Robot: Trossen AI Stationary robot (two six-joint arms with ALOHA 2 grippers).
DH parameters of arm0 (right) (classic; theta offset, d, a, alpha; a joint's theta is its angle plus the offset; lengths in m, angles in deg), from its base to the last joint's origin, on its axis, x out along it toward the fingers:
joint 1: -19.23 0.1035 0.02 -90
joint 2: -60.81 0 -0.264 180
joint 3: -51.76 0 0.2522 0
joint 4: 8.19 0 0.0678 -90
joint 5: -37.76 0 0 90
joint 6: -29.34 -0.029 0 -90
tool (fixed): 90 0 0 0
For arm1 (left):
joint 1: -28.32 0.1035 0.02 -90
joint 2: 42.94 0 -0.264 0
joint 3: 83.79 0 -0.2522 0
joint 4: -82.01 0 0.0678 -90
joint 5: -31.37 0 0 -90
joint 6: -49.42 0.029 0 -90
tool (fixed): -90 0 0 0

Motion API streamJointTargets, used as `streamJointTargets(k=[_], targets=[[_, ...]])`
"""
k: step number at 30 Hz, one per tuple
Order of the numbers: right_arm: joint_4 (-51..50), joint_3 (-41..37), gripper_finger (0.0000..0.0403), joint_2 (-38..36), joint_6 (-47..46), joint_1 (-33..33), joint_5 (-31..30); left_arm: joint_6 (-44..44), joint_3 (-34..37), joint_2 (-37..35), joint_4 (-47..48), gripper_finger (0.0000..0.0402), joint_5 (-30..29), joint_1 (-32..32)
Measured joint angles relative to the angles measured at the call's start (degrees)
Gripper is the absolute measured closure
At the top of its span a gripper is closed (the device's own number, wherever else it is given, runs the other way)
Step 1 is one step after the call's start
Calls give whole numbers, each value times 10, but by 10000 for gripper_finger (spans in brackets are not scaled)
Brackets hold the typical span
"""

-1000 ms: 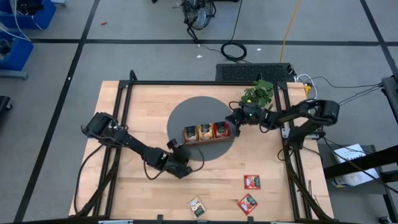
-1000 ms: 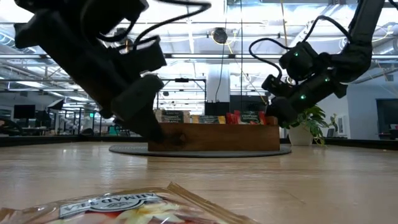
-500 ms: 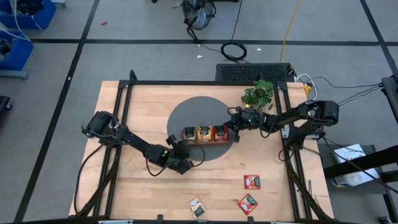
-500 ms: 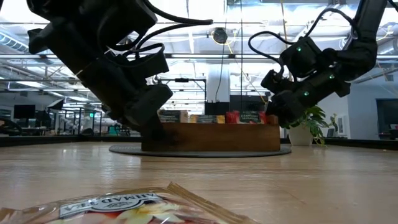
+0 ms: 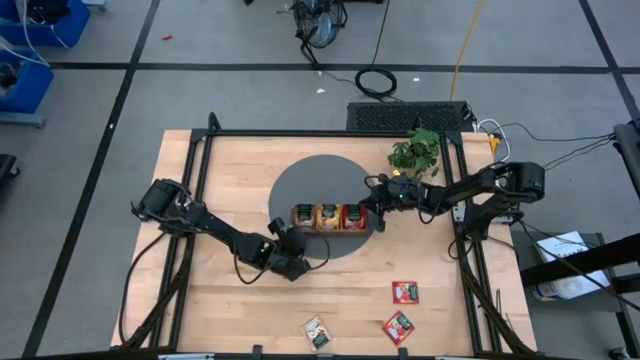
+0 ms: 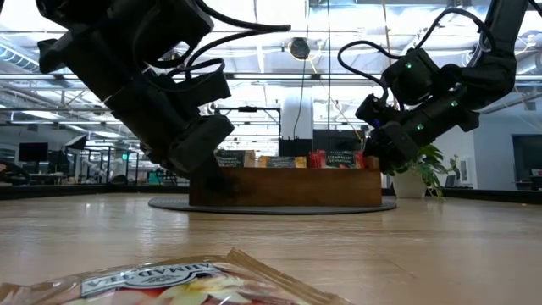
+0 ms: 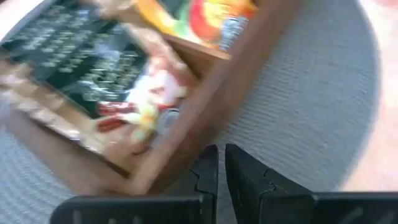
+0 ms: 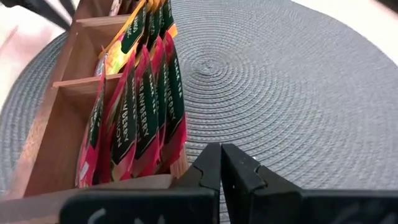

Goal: Pick & Place Tea
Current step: Put the brown tea bag into the left section of the wooden organizer, then put the red tea bag into the right section of the wooden organizer

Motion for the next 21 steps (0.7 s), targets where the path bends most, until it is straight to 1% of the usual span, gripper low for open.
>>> streamJointTargets(k=[3, 6, 8, 11, 14, 16, 18, 21], targets=[[-8, 0, 403, 0, -18, 10, 0, 37, 0, 0, -9, 364, 20, -22], [-22, 0, 403, 0, -20, 25, -2, 77, 0, 0, -32, 364, 22, -51], [-23, 0, 403, 0, -20, 33, -17, 116, 0, 0, -60, 364, 22, -69], [-24, 0, 403, -3, -20, 43, -64, 166, 0, 0, -102, 364, 22, -88], [-40, 0, 403, -19, -14, 45, -114, 186, 0, 0, -123, 364, 27, -97], [-72, -1, 403, -45, -11, 45, -150, 190, 0, 0, -125, 364, 34, -99], [-104, -1, 403, -80, 15, 45, -192, 190, 0, 0, -128, 364, 49, -99], [-173, -1, 403, -153, 51, 45, -251, 200, 0, 0, -147, 364, 77, -95]])
